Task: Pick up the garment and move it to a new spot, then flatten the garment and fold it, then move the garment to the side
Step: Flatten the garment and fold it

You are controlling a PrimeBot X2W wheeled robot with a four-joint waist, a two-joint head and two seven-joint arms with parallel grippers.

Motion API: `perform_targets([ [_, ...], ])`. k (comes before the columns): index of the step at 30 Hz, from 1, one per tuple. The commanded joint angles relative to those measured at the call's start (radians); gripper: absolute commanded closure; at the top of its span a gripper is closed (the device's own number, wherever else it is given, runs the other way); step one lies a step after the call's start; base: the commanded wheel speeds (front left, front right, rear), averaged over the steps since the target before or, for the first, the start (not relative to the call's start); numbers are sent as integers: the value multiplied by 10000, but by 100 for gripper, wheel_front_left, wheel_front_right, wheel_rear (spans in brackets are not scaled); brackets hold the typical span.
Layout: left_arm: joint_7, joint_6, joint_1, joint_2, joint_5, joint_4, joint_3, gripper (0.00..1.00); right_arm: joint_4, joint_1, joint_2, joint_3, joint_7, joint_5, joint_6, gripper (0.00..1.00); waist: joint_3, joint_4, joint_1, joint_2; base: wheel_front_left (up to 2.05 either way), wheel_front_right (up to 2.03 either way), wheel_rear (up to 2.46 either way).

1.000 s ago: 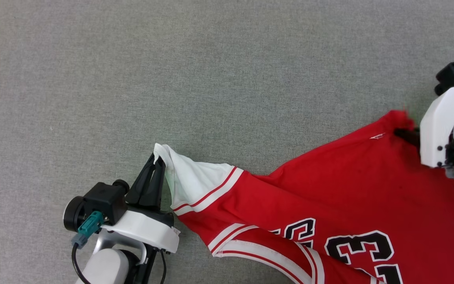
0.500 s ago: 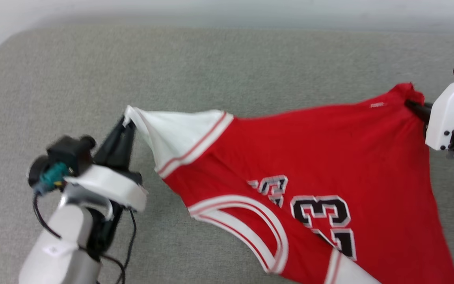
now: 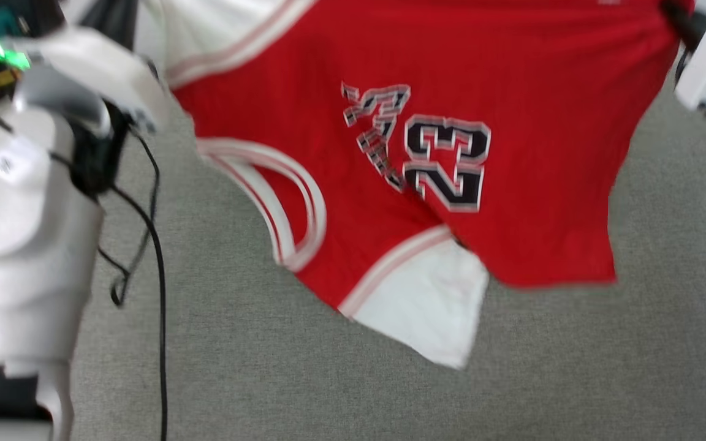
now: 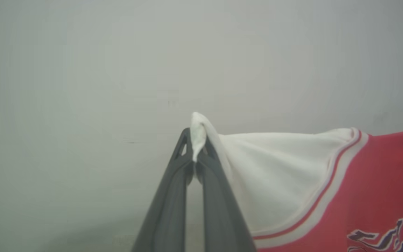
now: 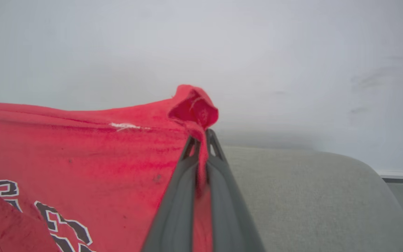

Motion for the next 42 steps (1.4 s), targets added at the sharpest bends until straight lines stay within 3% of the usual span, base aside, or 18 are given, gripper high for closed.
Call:
perform_targets([
  [1,-53,15,-505,114,63,241,62,100,123,-424,64,-109,-159,-124,-15,100,183,-78,1,0,0,0,0],
  [13,-153,167,-5681,462,905,1996,-144,100,789,-4435,477,-1115,-1343,-1129,-16,100,2032,-223,1,0,0,0,0],
  [21,-282,25,-7351,615,911,2953,-120,100,1372,-5988,804,-1484,-1761,-1524,-16,100,3595,-198,1,0,0,0,0],
  [33,-904,-334,-6546,499,244,4336,-50,100,1780,-5508,1267,-796,-1928,-1370,-16,100,4469,-58,1,0,0,0,0],
  [42,-1809,-537,-3446,397,-748,4455,-90,100,1284,-2537,1066,233,-2461,-104,-16,100,3506,-14,1,0,0,0,0],
])
